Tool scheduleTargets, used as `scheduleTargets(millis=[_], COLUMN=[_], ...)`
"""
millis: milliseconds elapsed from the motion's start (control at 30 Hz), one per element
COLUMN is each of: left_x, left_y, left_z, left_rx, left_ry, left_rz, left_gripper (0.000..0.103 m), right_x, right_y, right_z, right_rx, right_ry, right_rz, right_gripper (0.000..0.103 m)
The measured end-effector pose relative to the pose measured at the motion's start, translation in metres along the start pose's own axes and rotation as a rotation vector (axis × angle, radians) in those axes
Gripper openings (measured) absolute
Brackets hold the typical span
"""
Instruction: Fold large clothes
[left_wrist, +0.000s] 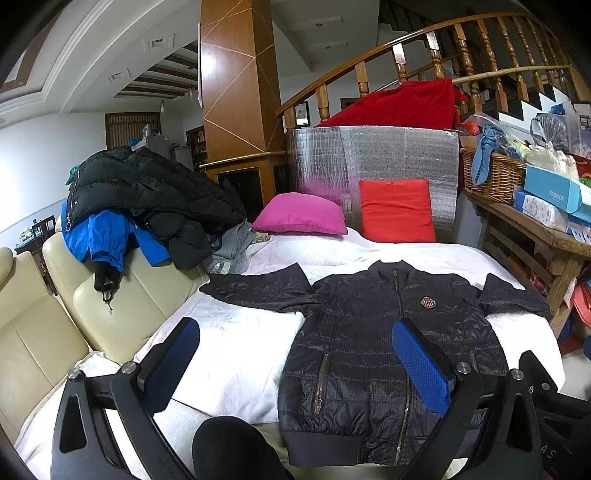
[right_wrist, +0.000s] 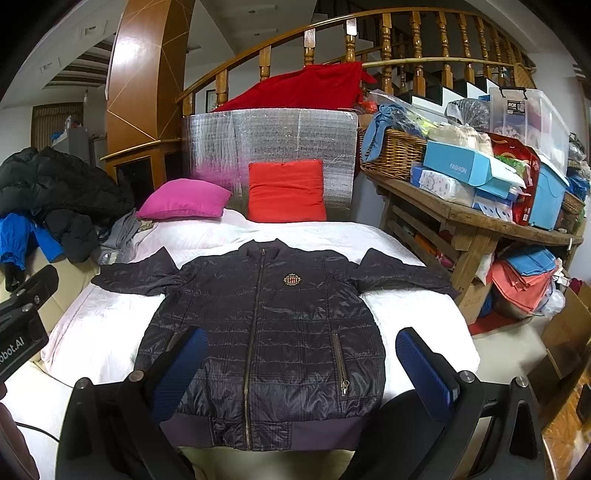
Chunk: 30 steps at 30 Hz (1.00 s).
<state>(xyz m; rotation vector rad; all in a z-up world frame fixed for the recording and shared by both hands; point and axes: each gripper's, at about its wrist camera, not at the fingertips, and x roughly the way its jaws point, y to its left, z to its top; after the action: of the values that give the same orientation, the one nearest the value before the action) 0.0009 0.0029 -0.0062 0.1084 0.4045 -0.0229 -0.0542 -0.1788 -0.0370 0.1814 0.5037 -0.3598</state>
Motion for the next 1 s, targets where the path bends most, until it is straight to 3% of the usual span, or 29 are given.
scheduleTargets(millis=[1000], left_x=[0.008], left_y=[-0.004], left_z=[-0.001], left_rx=[-0.002], left_ry=[0.024], left_rz=[-0.012], left_gripper=[0.103], right_x=[0.010], right_y=[-0.002], right_z=[-0.001], right_rx=[-0.007], right_ry=[0.026], right_rz=[0.001], right_gripper=[0.103])
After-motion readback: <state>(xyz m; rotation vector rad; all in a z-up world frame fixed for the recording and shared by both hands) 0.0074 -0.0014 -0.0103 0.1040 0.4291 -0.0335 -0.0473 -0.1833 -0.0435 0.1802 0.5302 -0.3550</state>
